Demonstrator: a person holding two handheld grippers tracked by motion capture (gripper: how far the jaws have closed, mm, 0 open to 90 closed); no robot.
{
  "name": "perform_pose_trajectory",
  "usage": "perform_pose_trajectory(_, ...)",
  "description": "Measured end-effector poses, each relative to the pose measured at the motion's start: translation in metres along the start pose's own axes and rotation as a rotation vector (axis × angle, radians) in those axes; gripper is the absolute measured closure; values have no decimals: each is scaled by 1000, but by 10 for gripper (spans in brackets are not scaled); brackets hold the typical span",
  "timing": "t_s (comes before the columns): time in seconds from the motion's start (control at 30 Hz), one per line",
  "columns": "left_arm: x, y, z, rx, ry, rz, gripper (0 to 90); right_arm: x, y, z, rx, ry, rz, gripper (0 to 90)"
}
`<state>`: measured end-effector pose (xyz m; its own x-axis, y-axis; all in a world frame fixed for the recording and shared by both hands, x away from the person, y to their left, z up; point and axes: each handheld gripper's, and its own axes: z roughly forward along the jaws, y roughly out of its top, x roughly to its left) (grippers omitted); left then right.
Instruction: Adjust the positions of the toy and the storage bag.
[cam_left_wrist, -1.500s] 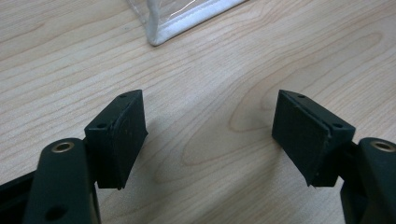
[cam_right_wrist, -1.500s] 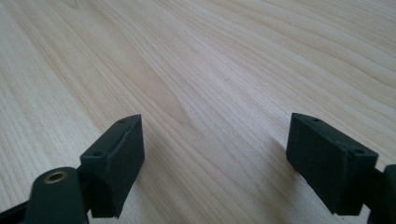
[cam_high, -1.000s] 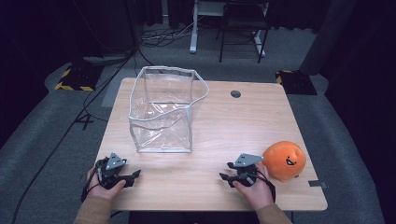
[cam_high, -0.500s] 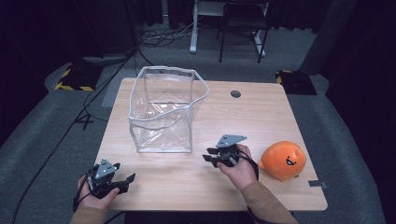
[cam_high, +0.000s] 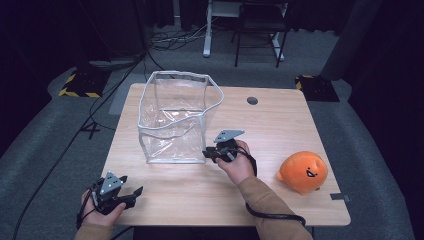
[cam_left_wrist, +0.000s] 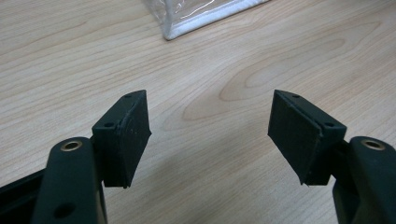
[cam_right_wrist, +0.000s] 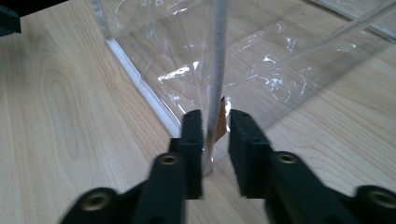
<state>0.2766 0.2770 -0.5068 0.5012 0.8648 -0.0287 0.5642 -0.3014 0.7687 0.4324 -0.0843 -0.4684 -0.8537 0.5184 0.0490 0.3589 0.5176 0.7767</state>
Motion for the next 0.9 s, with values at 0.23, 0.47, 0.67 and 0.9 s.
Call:
perform_pose_trajectory(0.23,-3,5,4,-3,3,12,297,3,-4,-7,2,0,5,881)
perform_pose_trajectory(0.47,-13,14,14,0,-15,54,297,10,-22,-26,-2,-2,18,881)
perform_pose_trajectory(0.67,-29,21,24,11,-59,97,298,23,-52,-60,-15,-13,46,881)
perform_pose_trajectory(0.9,-33,20,29,51,-82,110,294,33,-73,-86,-8,-22,54,881)
